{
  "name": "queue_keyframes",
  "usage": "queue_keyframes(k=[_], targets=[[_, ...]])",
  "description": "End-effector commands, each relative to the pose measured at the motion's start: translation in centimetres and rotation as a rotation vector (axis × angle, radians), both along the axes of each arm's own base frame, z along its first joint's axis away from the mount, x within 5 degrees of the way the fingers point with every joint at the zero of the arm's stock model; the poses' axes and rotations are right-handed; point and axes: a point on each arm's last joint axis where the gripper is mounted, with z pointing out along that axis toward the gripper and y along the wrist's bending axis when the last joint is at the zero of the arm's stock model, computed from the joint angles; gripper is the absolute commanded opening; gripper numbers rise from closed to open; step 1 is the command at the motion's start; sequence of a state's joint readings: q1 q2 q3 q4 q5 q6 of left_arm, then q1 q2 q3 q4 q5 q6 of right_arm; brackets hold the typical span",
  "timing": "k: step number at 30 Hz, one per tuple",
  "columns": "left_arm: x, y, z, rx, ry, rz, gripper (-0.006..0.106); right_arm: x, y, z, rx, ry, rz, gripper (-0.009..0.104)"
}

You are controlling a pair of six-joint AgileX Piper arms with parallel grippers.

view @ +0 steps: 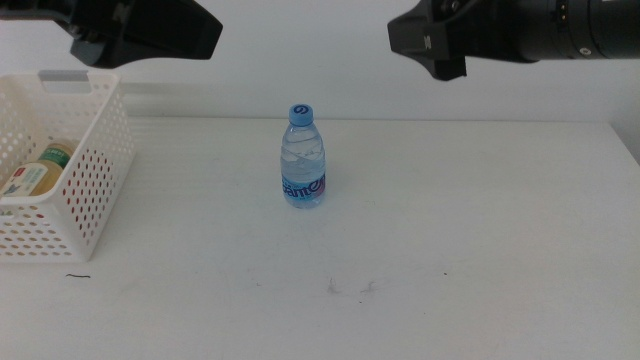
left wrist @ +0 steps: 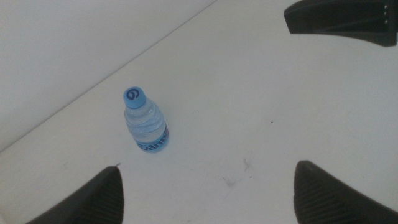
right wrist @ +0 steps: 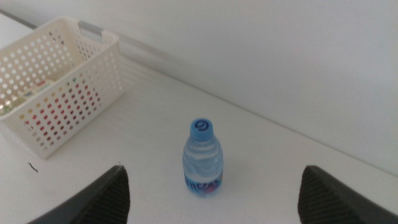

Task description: Use arms to grab the bottles and put them into the dustbin to the left of the table.

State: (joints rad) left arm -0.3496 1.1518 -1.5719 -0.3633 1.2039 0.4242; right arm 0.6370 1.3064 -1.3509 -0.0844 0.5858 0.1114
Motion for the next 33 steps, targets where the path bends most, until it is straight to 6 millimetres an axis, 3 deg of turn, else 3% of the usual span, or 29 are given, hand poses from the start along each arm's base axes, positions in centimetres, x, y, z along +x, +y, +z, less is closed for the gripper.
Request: queue_keyframes(k=[1, 7, 15, 18, 21, 24, 26, 29, 33], targets=[[0.0, -0.1, 0.0, -0.012, -0.004, 0.001, 0.094, 0.0, -0.1, -0.4, -0.023, 0.018, -0.007, 0.087], [0.0, -0.1, 0.0, -0.012, -0.004, 0.001, 0.094, 0.0, -0.1, -0.5, -0.023, 0.019, -0.007, 0.087], [0.6, -0.5, 1.4, -0.135, -0.123, 0.029, 0.094, 0.0, -0.1, -0.5, -0.023, 0.019, -0.007, 0.087], [1.6, -0.8, 0.5, -0.060, -0.193, 0.061, 0.094, 0.0, -0.1, -0.5, -0.023, 0.019, -0.007, 0.087], [2.0, -2.2, -2.1, -0.048, -0.303, 0.087, 0.094, 0.0, -0.1, -0.5, -0.023, 0.019, -0.007, 0.087], [1.8, -3.7, -6.0, -0.139, -0.510, 0.093, 0.094, 0.0, -0.1, -0.5, -0.023, 0.019, -0.007, 0.087], [1.6, -4.4, -10.1, -0.181, -0.626, 0.031, 0.094, 0.0, -0.1, -0.5, -0.023, 0.019, -0.007, 0.087], [1.6, -3.8, -15.8, -0.281, -0.540, 0.065, 0.094, 0.0, 0.0, -0.5, -0.018, 0.021, -0.006, 0.087], [1.4, -2.8, -20.2, -0.293, -0.426, 0.127, 0.094, 0.0, 0.0, -0.5, -0.018, 0.021, -0.006, 0.087]])
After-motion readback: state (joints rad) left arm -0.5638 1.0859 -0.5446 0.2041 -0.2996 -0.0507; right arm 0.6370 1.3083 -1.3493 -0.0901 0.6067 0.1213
